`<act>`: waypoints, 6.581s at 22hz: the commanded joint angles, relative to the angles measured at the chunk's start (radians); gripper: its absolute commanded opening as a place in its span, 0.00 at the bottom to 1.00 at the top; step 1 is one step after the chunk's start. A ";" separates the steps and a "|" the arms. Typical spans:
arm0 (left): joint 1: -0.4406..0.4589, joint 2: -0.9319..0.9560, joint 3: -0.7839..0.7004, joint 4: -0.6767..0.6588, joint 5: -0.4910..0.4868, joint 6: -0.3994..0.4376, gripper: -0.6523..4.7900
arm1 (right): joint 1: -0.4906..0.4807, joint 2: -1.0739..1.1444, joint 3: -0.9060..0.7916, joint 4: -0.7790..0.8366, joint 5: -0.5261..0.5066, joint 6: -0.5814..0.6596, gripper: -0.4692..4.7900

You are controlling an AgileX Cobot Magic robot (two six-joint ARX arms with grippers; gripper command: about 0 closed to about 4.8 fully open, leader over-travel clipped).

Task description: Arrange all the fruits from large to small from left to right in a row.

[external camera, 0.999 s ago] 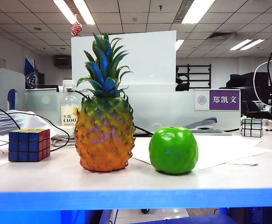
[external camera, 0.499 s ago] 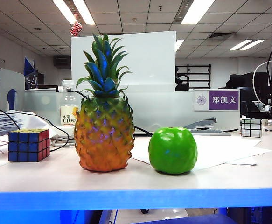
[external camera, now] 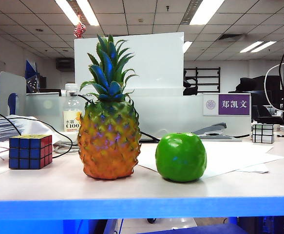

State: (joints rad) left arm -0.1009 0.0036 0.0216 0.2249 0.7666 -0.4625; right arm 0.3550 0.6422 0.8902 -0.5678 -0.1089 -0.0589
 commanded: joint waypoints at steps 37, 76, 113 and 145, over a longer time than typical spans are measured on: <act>0.000 -0.002 0.002 -0.037 0.004 0.002 0.16 | 0.013 0.517 -0.441 0.624 0.188 0.142 0.08; 0.000 -0.002 0.002 -0.037 0.023 -0.001 0.16 | 0.014 0.610 -0.450 0.668 0.047 0.192 0.24; 0.000 -0.002 0.047 0.076 0.182 -0.100 0.11 | 0.012 -0.433 -0.356 0.446 0.222 0.142 0.08; 0.001 -0.001 0.399 -0.629 -0.407 0.281 0.11 | -0.013 -0.639 -0.523 0.194 0.073 0.077 0.08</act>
State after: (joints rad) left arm -0.0998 0.0040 0.4168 -0.4194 0.3557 -0.1528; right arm 0.3412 0.0040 0.3923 -0.4171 -0.0444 0.0250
